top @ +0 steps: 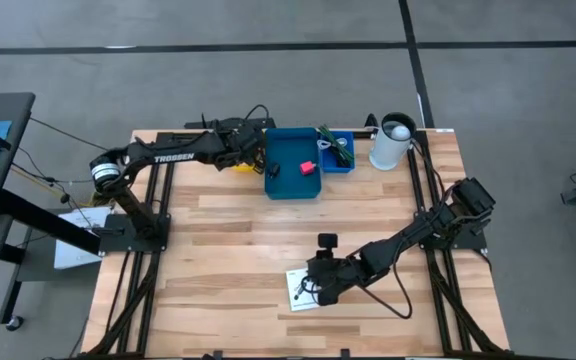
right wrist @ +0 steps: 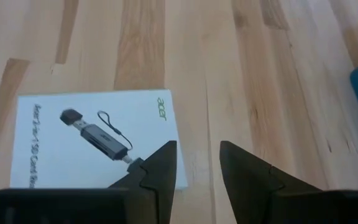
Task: Pick and place items into bin
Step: Put the card reader box into the yellow basket
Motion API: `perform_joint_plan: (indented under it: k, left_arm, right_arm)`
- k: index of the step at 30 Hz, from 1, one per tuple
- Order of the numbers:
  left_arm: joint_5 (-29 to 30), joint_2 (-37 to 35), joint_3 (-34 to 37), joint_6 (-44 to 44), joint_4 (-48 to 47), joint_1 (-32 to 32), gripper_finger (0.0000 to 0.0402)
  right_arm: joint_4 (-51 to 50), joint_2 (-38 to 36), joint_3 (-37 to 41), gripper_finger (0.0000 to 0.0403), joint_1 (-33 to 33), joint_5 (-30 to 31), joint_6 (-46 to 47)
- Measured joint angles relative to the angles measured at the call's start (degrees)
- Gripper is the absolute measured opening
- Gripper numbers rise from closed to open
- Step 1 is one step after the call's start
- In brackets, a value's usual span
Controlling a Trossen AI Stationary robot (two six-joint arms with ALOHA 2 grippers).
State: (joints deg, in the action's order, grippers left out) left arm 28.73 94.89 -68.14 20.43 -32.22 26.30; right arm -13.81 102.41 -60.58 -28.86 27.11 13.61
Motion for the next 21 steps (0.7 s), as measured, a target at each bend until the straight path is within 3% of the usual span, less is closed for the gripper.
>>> perform_joint_plan:
  k: [6,12,21]
  left_arm:
    - [0.02,-0.01,0.0,-0.35,-0.24,0.05,0.0147]
    - [-2.18,-0.07,0.0,-3.58,-2.89,0.01,0.0154]
    - [-10.31,-0.15,0.0,-13.13,-17.5,-6.43,0.0155]
  right_arm:
    - [0.96,0.0,0.0,0.0118,-0.02,0.0,0.02]
    - [0.18,0.01,0.0,0.0118,-0.42,-0.02,0.02]
    - [-6.19,0.02,0.0,0.0118,-0.79,-0.02,4.38]
